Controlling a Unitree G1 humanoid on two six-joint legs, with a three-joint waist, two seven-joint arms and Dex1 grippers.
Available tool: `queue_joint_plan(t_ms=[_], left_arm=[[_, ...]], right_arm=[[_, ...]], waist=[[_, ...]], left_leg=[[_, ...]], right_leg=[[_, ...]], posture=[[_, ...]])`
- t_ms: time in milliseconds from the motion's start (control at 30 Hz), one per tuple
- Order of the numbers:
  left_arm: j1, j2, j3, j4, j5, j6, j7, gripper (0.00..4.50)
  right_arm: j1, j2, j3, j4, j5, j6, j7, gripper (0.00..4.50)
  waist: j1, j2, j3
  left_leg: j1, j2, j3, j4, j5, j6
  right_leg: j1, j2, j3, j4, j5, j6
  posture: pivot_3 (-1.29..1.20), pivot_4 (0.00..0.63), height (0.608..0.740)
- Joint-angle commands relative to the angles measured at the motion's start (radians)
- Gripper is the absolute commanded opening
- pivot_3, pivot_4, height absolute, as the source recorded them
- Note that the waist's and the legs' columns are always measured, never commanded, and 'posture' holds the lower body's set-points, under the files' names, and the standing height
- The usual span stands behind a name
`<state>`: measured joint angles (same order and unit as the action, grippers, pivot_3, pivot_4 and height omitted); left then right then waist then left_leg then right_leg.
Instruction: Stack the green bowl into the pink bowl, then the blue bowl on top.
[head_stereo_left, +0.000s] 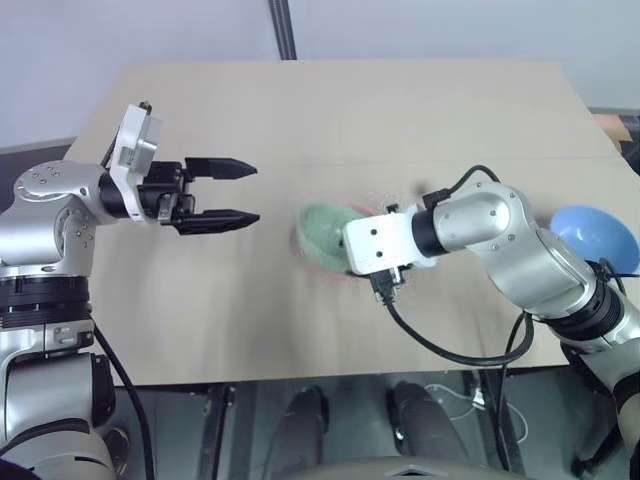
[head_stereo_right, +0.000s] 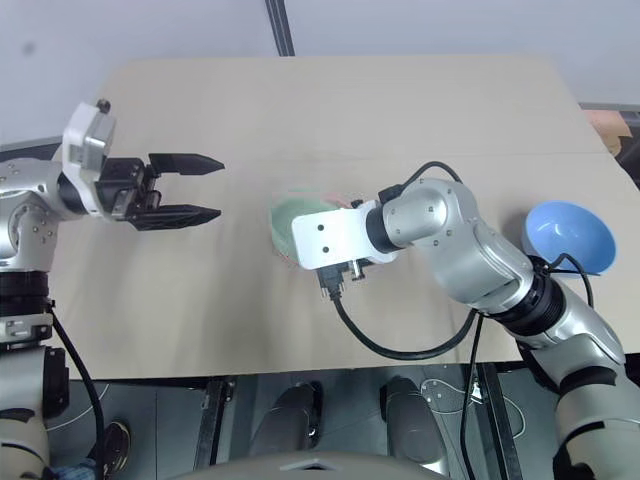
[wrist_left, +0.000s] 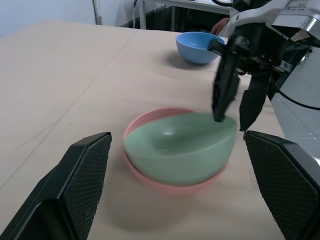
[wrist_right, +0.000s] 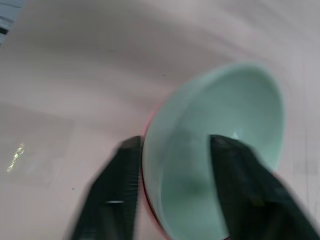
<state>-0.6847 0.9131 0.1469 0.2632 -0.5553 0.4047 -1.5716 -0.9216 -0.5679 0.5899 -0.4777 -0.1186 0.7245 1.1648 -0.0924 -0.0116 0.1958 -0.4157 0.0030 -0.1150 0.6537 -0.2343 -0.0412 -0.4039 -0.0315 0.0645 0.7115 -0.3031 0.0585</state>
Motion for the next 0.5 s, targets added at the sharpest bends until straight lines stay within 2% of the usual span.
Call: queue_joint_plan(t_ms=[33, 167, 300, 500], left_arm=[[-0.007, 0.024, 0.023, -0.015, -0.011, -0.003, -0.012, 4.5], [-0.014, 0.019, 0.02, -0.011, -0.012, -0.006, -0.019, 4.5], [-0.029, 0.006, 0.01, -0.004, -0.011, -0.015, -0.035, 4.5], [-0.104, -0.039, -0.051, 0.021, -0.042, -0.031, -0.043, 4.5]], right_arm=[[-0.03, 0.003, -0.053, -0.015, 0.016, 0.03, -0.022, 2.38], [0.009, -0.051, -0.153, -0.072, 0.099, 0.135, -0.007, 2.38], [0.107, -0.175, -0.273, -0.15, 0.155, 0.259, -0.021, 2.38], [0.396, -0.337, -0.486, -0.235, 0.136, 0.452, -0.159, 2.38]], waist=[[0.0, 0.0, 0.0], [0.006, 0.0, 0.0], [0.023, 0.0, 0.0], [0.036, -0.001, 0.0]], left_leg=[[0.0, 0.0, 0.0, 0.0, 0.0, 0.0], [0.0, 0.0, 0.0, 0.0, 0.0, 0.0], [-0.001, -0.001, 0.0, 0.0, 0.0, 0.0], [-0.001, -0.001, -0.001, 0.0, 0.0, 0.0]], right_leg=[[0.0, 0.0, 0.0, 0.0, 0.0, 0.0], [0.0, 0.0, 0.0, 0.0, 0.0, 0.0], [0.0, -0.001, 0.0, -0.002, 0.0, 0.0], [0.001, -0.001, -0.001, -0.002, 0.0, 0.0]], posture=[[0.0, 0.15, 0.74], [0.0, 0.15, 0.74], [0.0, 0.15, 0.74], [0.0, 0.15, 0.74]])
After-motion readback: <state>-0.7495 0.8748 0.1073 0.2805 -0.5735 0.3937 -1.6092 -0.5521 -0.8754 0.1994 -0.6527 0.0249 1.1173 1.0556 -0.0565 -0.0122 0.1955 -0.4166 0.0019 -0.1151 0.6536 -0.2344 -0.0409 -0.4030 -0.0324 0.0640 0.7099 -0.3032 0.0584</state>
